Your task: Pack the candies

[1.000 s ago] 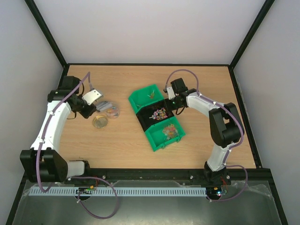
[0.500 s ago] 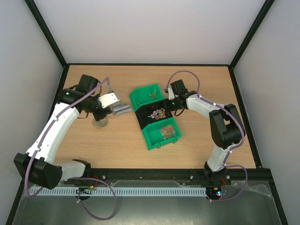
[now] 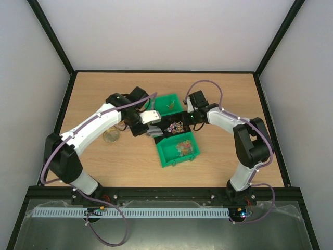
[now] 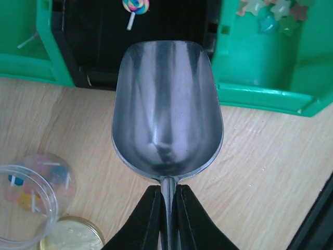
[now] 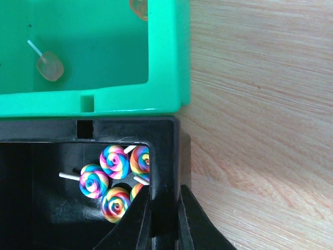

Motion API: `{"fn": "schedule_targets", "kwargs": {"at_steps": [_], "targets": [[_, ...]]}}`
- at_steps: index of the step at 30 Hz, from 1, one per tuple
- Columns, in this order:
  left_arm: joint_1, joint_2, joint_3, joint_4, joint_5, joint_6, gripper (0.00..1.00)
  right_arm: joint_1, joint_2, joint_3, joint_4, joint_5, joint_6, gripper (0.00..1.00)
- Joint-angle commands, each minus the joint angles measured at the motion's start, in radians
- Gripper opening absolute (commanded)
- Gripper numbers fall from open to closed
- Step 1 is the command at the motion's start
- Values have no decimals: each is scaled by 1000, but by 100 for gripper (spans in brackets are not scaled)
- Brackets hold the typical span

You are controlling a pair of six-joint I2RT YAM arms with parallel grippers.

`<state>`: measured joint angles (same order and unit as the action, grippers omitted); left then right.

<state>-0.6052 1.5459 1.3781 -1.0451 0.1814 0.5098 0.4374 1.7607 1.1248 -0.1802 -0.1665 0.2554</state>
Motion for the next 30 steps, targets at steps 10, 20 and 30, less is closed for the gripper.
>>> {"fn": "schedule_targets", "kwargs": {"at_steps": [10,20,30], "targets": [[-96,231,188,-118,-154,-30,2,27,-46,-33,-9,4,65,1],[-118,399,274,-215,-180,-84,2,46,-55,-40,-9,8,90,1],[-117,446,175,-77,-182,-151,2,47,-72,-55,-7,-20,99,1]]}}
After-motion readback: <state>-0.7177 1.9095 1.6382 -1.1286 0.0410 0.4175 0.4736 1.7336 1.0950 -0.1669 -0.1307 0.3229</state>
